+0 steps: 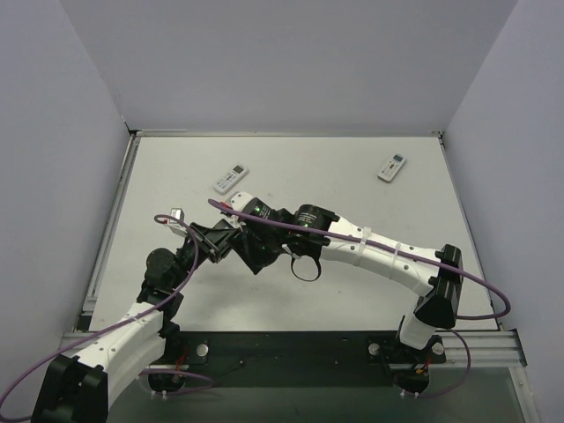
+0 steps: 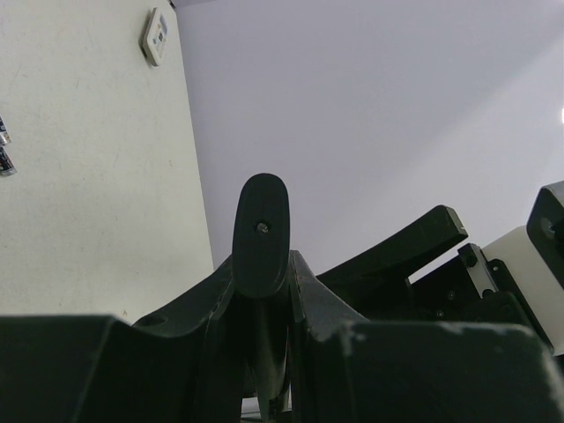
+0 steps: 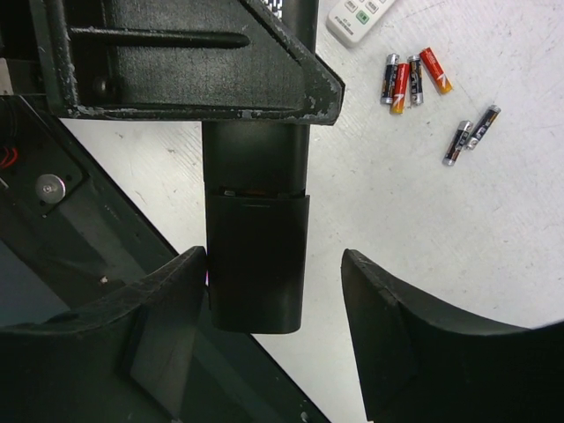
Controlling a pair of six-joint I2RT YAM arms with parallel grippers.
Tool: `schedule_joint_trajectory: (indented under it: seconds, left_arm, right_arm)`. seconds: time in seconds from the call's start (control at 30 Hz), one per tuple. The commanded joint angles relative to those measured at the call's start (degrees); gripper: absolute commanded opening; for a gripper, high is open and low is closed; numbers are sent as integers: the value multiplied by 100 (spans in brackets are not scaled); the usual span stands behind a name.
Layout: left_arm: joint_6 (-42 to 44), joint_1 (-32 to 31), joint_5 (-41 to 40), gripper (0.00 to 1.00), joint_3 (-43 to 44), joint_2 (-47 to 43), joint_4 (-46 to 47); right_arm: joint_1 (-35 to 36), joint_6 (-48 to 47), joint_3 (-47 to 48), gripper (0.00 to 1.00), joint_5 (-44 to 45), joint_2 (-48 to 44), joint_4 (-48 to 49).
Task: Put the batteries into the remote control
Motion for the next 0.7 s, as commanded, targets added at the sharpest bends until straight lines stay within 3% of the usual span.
schedule_joint_trajectory:
  seconds: [0.0,0.37,0.67]
  left_arm:
    - [157,17,-29,0,124,-116,134]
    - [289,-1,-65,0,247,-256,-165]
    - [333,-106,-310,0,352,-484,-673]
  right_arm:
    - [32,-27,237,55,-28,47,-119]
    - [146,-80,281,36,77,117,-146]
    - [261,8,413,34,402,275,-260]
